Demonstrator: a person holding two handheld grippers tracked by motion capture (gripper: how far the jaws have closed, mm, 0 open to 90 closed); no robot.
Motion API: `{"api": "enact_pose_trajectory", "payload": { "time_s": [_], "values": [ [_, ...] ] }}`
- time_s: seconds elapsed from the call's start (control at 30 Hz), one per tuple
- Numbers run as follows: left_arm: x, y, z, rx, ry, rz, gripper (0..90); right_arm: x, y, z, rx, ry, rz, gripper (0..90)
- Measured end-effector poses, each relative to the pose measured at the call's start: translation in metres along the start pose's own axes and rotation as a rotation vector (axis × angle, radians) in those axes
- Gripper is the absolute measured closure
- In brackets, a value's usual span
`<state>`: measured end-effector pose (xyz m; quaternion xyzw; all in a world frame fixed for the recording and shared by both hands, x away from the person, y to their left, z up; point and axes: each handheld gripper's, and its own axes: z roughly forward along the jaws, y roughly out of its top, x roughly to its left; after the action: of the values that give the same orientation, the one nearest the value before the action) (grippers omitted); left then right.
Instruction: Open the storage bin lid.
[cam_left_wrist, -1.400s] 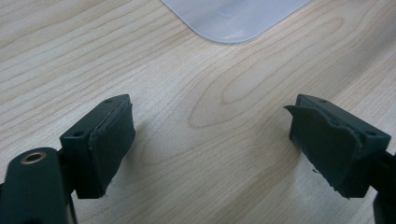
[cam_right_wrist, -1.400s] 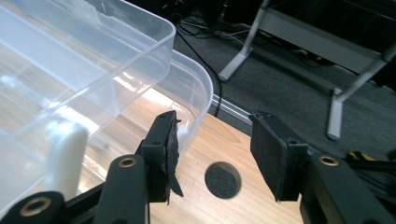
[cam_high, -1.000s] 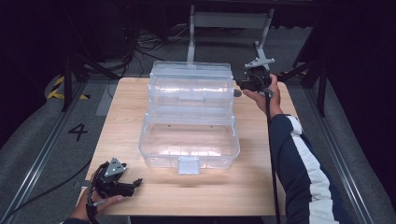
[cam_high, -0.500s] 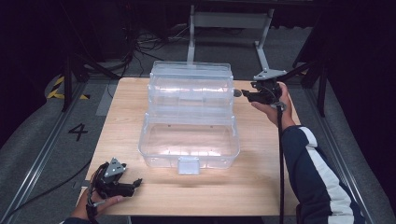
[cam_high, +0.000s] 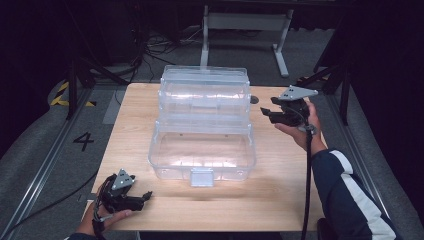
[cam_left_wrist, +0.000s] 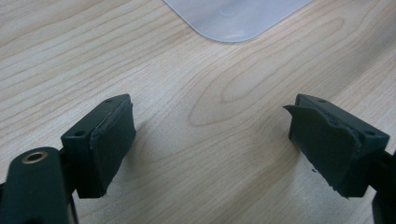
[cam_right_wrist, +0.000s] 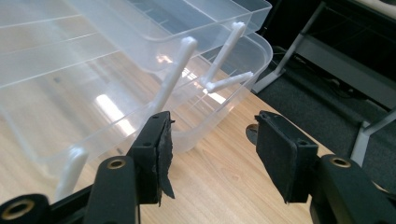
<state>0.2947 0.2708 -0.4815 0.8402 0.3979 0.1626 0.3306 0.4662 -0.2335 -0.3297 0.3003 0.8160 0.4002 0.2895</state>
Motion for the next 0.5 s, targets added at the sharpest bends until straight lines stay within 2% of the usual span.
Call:
{"api": "enact_pose_trajectory", "payload": {
  "time_s": [0.2, 0.5],
  "values": [
    [0.000, 0.000, 0.000, 0.000, -0.001, 0.000, 14.9, 0.009, -0.007, -0.010, 0.007, -0.009, -0.043, 45.7],
    [0.000, 0.000, 0.000, -0.001, 0.000, -0.001, 14.9, 0.020, -0.024, -0.021, 0.014, -0.003, -0.063, 44.5]
  ]
}}
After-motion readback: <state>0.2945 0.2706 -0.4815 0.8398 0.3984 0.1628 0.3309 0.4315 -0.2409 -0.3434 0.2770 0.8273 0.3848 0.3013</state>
